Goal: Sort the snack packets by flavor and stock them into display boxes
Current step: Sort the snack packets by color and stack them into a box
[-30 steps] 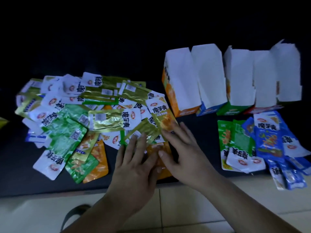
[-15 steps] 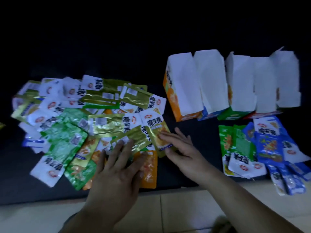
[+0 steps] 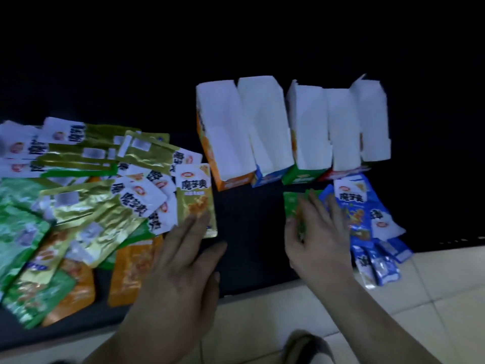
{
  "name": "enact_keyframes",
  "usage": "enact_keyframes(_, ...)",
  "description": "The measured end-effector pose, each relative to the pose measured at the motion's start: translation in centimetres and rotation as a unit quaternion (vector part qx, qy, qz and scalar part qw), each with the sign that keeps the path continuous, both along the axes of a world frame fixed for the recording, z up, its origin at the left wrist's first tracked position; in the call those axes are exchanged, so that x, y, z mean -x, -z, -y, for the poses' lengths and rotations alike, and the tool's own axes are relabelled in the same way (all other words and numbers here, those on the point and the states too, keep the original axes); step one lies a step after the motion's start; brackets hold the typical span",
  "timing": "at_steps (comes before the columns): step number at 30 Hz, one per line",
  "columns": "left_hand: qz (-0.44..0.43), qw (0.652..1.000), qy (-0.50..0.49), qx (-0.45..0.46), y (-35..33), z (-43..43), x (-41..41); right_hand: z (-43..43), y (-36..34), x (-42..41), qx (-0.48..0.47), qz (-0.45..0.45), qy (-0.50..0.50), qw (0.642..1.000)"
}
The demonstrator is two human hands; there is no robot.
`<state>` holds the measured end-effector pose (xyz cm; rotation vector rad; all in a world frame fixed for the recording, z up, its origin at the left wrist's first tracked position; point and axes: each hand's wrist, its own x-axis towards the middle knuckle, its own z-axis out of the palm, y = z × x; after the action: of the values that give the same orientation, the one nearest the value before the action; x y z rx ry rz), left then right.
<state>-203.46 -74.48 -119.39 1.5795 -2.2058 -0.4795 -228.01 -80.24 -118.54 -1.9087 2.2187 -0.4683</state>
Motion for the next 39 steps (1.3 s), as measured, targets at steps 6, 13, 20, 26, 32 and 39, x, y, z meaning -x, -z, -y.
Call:
enact_keyframes(6, -0.009, 0.999, 0.04, -0.018, 1.1, -0.1, 4.4, -2.2, 2.4, 7.7, -0.048, -0.053, 0.038, 0.997)
enact_keyframes(13, -0.026, 0.998, 0.042, -0.026, 2.5, 0.2, 6.0, -2.0, 2.3, 7.3, 0.008, -0.022, -0.082, 0.996)
enact_keyframes(20, -0.047, 0.997, 0.048, -0.024, 3.0, -0.2, 6.2, -3.6, 3.2, 4.7, -0.05, 0.003, -0.131, 0.99)
enact_keyframes(26, -0.058, 0.997, 0.043, -0.029, 3.9, -0.6, 5.8, -4.1, 2.9, 5.5, 0.018, 0.084, -0.178, 0.98)
enact_keyframes(32, 0.025, 0.993, 0.117, -0.018, 4.1, 0.0, 8.6, -2.9, 2.6, 6.1, -0.074, 0.137, -0.045, 0.987)
enact_keyframes(39, 0.105, 0.981, 0.16, -0.026, 3.4, 2.4, 11.6, -0.9, 2.2, 8.5, -0.083, 0.238, -0.038, 0.967)
